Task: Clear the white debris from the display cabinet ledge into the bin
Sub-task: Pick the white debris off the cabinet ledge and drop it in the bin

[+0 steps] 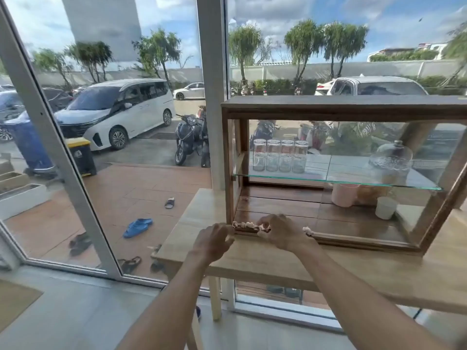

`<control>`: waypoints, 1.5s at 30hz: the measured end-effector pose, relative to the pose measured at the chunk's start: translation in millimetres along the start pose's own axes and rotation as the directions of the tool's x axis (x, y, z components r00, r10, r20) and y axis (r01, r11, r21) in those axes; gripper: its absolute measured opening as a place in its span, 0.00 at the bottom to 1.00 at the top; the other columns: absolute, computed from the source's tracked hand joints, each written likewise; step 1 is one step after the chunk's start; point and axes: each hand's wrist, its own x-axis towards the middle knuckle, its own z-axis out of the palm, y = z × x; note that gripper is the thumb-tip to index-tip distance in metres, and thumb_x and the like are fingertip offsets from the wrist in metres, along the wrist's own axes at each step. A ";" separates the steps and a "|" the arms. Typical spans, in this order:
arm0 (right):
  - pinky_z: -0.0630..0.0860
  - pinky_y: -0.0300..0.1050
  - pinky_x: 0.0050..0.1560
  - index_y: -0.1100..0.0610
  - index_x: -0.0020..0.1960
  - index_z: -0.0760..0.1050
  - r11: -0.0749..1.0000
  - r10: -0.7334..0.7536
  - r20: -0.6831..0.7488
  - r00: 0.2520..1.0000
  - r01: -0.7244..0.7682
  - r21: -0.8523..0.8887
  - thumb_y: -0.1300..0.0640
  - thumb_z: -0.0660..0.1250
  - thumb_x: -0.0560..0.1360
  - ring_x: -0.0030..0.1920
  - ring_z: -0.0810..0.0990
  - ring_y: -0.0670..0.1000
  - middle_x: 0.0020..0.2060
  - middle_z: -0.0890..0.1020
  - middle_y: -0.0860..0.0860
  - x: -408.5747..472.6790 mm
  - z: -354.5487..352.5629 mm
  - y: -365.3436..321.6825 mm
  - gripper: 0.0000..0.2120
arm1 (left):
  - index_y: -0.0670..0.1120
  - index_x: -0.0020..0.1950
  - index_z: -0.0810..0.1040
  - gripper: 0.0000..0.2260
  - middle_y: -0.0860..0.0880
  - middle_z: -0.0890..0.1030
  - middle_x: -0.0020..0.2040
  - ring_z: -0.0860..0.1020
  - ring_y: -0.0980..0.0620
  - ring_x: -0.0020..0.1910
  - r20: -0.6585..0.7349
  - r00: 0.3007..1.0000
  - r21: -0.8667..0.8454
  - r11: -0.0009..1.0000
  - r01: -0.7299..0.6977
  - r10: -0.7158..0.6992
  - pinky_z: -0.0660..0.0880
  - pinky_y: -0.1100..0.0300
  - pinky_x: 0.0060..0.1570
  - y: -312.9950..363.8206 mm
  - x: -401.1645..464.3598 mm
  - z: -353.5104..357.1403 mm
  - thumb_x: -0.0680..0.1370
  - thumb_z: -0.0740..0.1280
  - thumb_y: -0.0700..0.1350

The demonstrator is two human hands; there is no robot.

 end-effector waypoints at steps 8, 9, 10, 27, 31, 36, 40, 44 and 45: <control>0.78 0.51 0.55 0.50 0.60 0.80 1.000 0.006 -0.012 1.000 -0.006 0.007 0.47 0.68 0.75 0.55 0.81 0.54 0.54 0.82 0.51 32.5 11.9 -0.9 0.15 | 0.47 0.58 0.80 0.10 0.49 0.82 0.54 0.83 0.41 0.48 -0.090 0.996 0.044 0.999 -0.001 0.005 0.79 0.48 0.42 4.3 24.7 14.0 0.80 0.66 0.49; 0.78 0.51 0.55 0.50 0.60 0.80 1.000 0.000 -0.012 1.000 0.000 0.005 0.46 0.68 0.75 0.55 0.81 0.54 0.54 0.82 0.50 37.2 13.9 -0.2 0.15 | 0.48 0.59 0.80 0.11 0.49 0.82 0.55 0.83 0.42 0.49 -0.090 0.996 0.043 0.999 0.002 0.001 0.80 0.48 0.43 4.2 27.8 16.4 0.80 0.67 0.49; 0.78 0.51 0.55 0.49 0.60 0.80 1.000 -0.011 -0.014 1.000 0.011 0.001 0.45 0.68 0.75 0.55 0.82 0.54 0.54 0.82 0.50 42.2 15.7 0.3 0.15 | 0.48 0.61 0.79 0.11 0.49 0.82 0.56 0.83 0.42 0.50 -0.093 0.996 0.056 0.998 0.001 0.004 0.80 0.48 0.44 3.7 31.3 19.1 0.79 0.67 0.49; 0.78 0.47 0.47 0.50 0.53 0.84 0.989 -0.136 -0.042 0.990 0.138 0.050 0.52 0.68 0.77 0.51 0.84 0.53 0.52 0.86 0.50 67.8 35.5 19.5 0.08 | 0.48 0.57 0.79 0.07 0.52 0.82 0.53 0.85 0.45 0.38 -0.161 0.984 0.172 0.984 -0.047 0.075 0.80 0.53 0.33 -0.4 52.8 46.3 0.81 0.66 0.47; 0.77 0.44 0.48 0.51 0.52 0.85 0.984 -0.144 -0.063 0.988 0.149 0.092 0.54 0.70 0.76 0.52 0.84 0.51 0.51 0.87 0.49 68.1 33.5 24.9 0.07 | 0.49 0.58 0.79 0.08 0.52 0.82 0.54 0.85 0.44 0.39 -0.146 0.987 0.170 0.985 -0.037 0.062 0.80 0.52 0.35 -3.3 51.3 50.6 0.81 0.66 0.48; 0.80 0.46 0.50 0.52 0.53 0.85 0.983 -0.163 -0.034 0.986 0.165 0.086 0.55 0.71 0.76 0.51 0.84 0.51 0.51 0.86 0.50 67.2 33.0 29.3 0.07 | 0.50 0.58 0.79 0.07 0.51 0.82 0.55 0.85 0.44 0.39 -0.153 0.983 0.173 0.982 -0.071 0.098 0.82 0.50 0.35 -5.8 54.8 51.9 0.81 0.65 0.47; 0.79 0.45 0.50 0.52 0.54 0.84 0.984 -0.169 -0.021 0.985 0.170 0.061 0.56 0.70 0.76 0.53 0.84 0.51 0.53 0.86 0.50 67.3 30.1 28.0 0.08 | 0.50 0.55 0.80 0.05 0.50 0.83 0.55 0.85 0.45 0.36 -0.145 0.982 0.196 0.976 -0.091 0.121 0.83 0.50 0.32 -8.3 56.4 52.8 0.80 0.66 0.47; 0.74 0.42 0.47 0.49 0.54 0.84 0.987 -0.157 -0.039 0.987 0.157 -0.019 0.55 0.69 0.77 0.54 0.83 0.52 0.54 0.85 0.49 67.3 28.1 27.2 0.08 | 0.50 0.50 0.80 0.03 0.51 0.84 0.51 0.85 0.47 0.35 -0.104 0.988 0.274 0.958 -0.085 0.118 0.82 0.54 0.31 -7.3 59.9 50.5 0.80 0.67 0.43; 0.76 0.44 0.49 0.48 0.54 0.84 0.989 -0.147 -0.035 0.989 0.145 -0.034 0.55 0.69 0.77 0.54 0.83 0.53 0.55 0.85 0.50 67.3 27.8 26.8 0.08 | 0.50 0.50 0.80 0.03 0.51 0.84 0.51 0.85 0.47 0.36 -0.095 0.987 0.295 0.951 -0.093 0.126 0.82 0.54 0.30 -7.3 60.9 49.3 0.80 0.68 0.42</control>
